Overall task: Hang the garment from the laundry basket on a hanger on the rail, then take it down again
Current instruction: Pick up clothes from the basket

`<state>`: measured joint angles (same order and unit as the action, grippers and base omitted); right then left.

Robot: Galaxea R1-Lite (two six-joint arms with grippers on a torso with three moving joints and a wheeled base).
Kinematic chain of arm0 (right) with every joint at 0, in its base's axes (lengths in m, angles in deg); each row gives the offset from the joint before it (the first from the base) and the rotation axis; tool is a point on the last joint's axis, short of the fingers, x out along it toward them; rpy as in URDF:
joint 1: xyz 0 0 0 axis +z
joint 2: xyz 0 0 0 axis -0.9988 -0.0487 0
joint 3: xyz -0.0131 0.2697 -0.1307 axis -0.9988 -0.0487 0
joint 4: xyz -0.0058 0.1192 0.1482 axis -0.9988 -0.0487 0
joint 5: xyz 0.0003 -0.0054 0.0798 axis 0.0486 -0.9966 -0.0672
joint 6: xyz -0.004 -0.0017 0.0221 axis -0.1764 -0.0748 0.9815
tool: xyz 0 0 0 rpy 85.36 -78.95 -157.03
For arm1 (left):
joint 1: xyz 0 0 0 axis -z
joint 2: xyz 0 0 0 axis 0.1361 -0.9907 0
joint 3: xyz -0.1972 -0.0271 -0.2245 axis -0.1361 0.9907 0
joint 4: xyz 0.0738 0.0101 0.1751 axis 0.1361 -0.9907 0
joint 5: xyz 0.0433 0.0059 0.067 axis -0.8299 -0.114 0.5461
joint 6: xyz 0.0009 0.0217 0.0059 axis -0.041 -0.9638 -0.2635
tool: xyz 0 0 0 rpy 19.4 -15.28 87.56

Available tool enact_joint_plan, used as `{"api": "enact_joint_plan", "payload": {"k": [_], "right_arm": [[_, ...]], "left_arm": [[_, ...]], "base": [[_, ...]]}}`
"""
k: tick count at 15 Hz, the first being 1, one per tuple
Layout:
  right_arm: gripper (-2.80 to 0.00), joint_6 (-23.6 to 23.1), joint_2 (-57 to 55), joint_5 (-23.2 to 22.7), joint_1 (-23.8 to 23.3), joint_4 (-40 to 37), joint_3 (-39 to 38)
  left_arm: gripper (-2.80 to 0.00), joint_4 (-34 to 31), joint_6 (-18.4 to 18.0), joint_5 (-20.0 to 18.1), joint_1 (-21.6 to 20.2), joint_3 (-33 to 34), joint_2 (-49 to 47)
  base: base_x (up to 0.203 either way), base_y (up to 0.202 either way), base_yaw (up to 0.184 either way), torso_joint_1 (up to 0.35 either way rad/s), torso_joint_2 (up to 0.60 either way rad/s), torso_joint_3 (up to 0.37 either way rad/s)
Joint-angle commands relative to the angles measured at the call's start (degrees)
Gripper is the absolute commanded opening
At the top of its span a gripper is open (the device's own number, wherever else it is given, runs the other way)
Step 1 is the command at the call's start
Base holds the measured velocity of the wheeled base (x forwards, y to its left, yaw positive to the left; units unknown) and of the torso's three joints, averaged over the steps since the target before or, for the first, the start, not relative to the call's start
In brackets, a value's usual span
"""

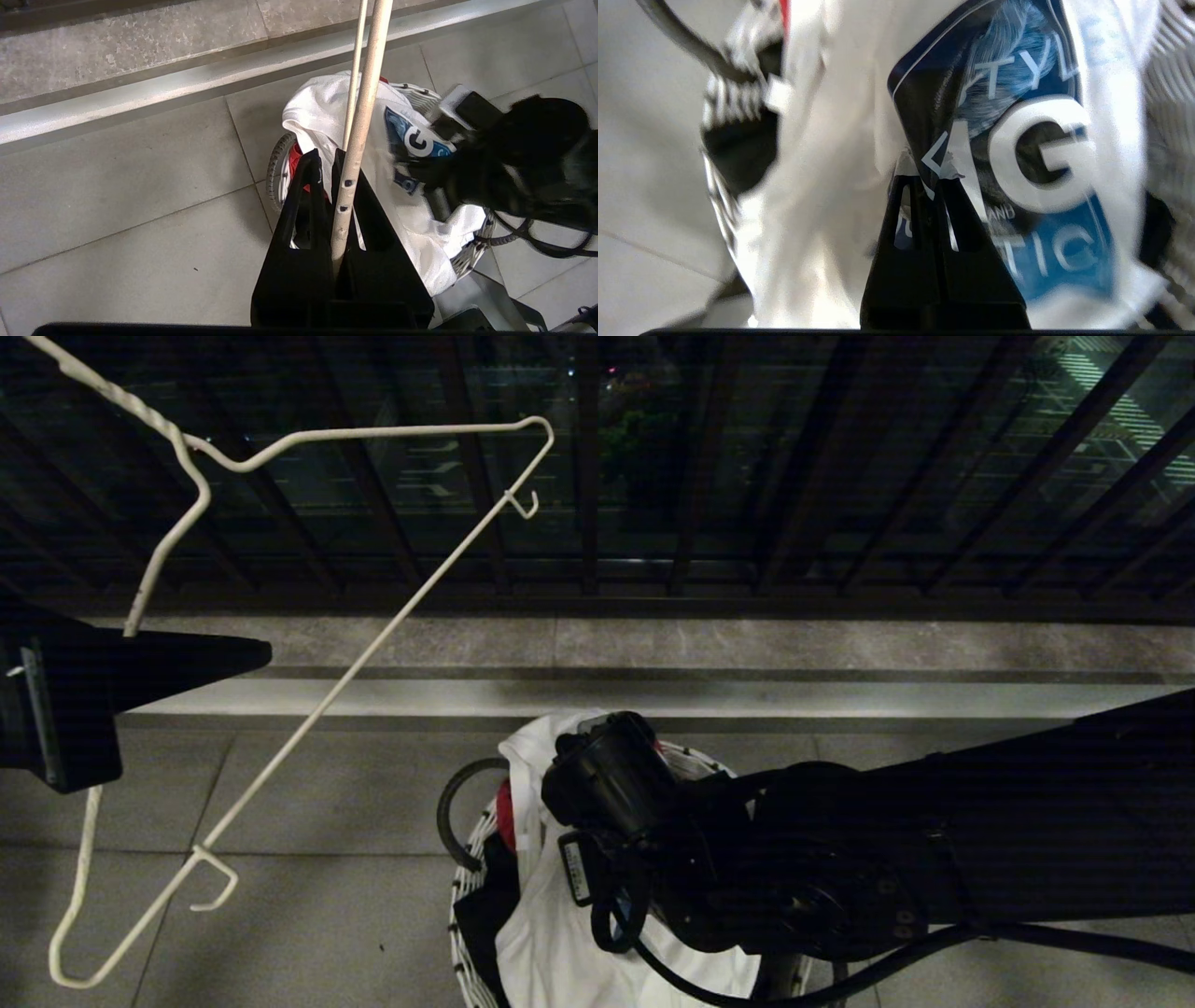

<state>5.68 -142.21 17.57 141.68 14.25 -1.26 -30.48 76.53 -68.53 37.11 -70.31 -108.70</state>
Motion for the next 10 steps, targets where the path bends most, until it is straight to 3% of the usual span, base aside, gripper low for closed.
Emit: {"api": "enact_joint_plan", "payload": {"k": [1, 10], "right_arm": [[-2.8, 0.4, 5.0, 0.1, 0.0, -1.9, -1.5], [-2.8, 0.8, 22.8, 0.0, 2.2, -9.7, -17.6]], "left_arm": [[-2.8, -0.1, 0.0, 0.0, 0.0, 0.0, -0.2], [-2.8, -0.2, 0.0, -0.2, 0.1, 0.1, -0.8]], "base": [[0.0, 0.0, 0.0, 0.0, 0.0, 0.0], [0.0, 0.0, 0.0, 0.0, 0.0, 0.0]]}}
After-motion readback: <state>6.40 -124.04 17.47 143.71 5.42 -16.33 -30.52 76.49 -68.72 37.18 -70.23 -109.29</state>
